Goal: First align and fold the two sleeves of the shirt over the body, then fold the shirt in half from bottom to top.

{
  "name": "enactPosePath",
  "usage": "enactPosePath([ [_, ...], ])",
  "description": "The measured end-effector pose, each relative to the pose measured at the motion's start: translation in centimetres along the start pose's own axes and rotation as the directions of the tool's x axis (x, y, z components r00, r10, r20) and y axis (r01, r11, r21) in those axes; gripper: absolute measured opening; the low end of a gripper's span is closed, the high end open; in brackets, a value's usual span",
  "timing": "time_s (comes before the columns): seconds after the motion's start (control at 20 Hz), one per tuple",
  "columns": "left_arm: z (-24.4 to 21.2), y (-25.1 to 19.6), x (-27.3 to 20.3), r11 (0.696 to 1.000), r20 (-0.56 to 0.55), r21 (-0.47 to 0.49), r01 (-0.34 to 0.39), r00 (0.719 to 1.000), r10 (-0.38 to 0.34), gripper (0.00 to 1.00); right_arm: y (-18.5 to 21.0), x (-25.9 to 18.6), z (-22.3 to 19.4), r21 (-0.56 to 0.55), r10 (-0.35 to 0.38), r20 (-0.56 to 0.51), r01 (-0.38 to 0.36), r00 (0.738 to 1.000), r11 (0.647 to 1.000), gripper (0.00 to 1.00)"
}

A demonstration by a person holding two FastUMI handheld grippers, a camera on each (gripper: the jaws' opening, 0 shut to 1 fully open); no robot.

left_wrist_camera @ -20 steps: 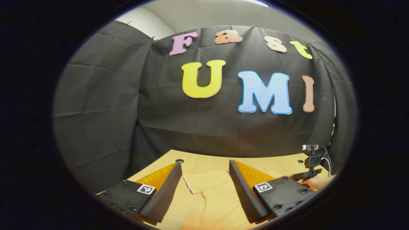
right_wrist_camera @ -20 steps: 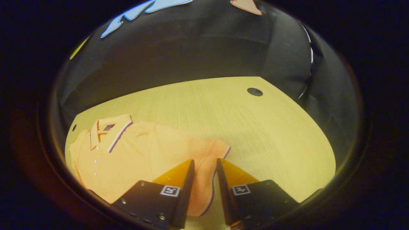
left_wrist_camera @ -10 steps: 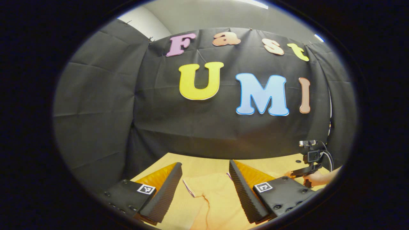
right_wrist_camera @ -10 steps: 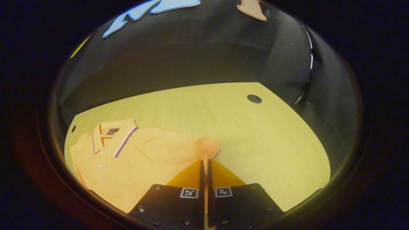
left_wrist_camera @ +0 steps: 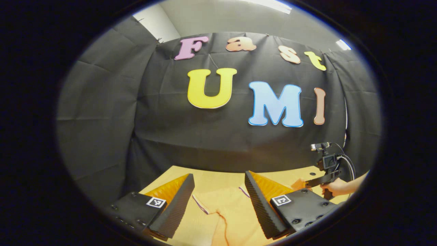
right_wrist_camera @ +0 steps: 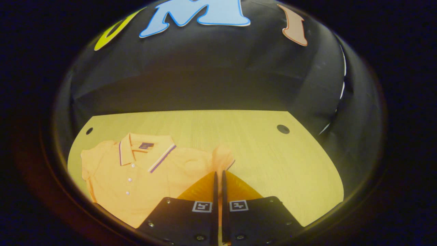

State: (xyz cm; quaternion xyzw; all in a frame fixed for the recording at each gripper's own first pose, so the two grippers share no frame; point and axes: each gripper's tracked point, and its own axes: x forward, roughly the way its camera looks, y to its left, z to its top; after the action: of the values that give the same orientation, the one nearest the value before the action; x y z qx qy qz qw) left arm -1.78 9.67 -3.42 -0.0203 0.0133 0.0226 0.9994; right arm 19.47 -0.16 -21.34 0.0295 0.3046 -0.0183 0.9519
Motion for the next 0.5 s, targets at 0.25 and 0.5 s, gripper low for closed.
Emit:
enactPosePath([
  [0.25,-0.7,1.0,0.8,1.000,-0.020,0.003,0.014,1.000,-0.014,0.97,2.7,0.1,-0.2,-0.020,0.025,-0.009,-0.025,1.000,0.999,0.04],
  [0.5,-2.6,1.6,2.7,0.998,-0.039,-0.027,0.059,0.997,-0.060,0.97,4.9,0.2,-0.8,-0.059,0.030,-0.024,-0.031,0.999,0.998,0.04],
])
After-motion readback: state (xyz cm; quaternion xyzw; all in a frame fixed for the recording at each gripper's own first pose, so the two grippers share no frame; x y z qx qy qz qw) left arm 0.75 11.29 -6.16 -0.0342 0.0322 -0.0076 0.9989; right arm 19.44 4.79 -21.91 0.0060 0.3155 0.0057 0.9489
